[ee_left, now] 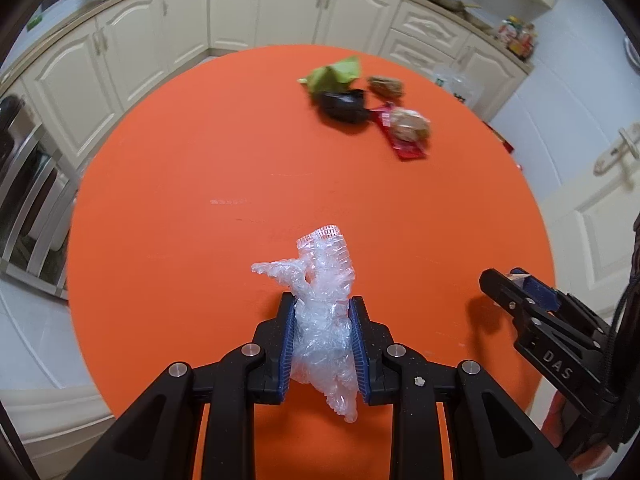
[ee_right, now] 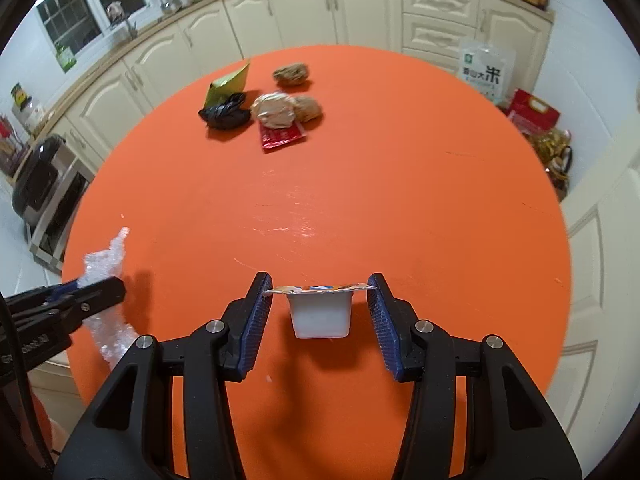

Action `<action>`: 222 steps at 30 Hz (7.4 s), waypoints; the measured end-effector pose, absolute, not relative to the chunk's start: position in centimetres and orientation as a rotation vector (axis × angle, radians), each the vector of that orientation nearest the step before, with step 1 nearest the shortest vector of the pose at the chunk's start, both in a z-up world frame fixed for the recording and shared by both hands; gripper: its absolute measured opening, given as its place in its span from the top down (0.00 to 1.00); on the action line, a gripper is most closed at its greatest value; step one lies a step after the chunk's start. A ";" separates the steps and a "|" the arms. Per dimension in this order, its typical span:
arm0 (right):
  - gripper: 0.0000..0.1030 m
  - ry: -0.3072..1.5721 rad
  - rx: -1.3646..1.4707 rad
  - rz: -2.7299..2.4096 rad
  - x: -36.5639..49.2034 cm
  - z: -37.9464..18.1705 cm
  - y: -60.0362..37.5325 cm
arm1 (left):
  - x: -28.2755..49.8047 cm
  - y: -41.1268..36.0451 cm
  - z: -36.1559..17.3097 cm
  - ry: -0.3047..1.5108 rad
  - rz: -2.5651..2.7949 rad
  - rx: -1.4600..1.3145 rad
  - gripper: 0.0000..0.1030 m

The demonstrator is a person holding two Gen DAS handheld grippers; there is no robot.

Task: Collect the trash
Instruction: 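Carry the bubble wrap in the left tool while the right tool carries the cup toward the wastebasket, then open the left tool over the wastebasket while the right tool releases the cup into it, then move both tools back to the table toward the crumpled paper and black bag, then grasp the crumpled white paper with the right tool while the left tool reaches the black bag, then grasp and lift the black plastic bag with the left tool, then carry the black bag in the left tool while the right tool carries the paper to the wastebasket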

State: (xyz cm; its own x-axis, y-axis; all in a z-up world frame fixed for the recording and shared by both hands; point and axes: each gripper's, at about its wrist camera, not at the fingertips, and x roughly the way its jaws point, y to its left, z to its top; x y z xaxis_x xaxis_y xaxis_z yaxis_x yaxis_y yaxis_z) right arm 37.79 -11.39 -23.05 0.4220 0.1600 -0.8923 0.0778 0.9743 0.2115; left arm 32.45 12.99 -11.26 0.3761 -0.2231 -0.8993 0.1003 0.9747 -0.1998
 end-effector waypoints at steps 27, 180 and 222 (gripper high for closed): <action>0.55 0.926 0.453 -0.399 20.5 -18.0 -32.0 | 27.3 -12.4 -10.4 1.130 -0.640 0.223 0.79; 0.69 1.138 0.122 0.193 52.6 -23.7 -13.5 | 54.1 9.2 -13.3 1.280 -0.148 -0.187 0.40; 0.69 1.095 0.264 0.103 42.7 -19.9 -18.7 | 41.4 4.5 -10.0 1.164 -0.245 -0.067 0.67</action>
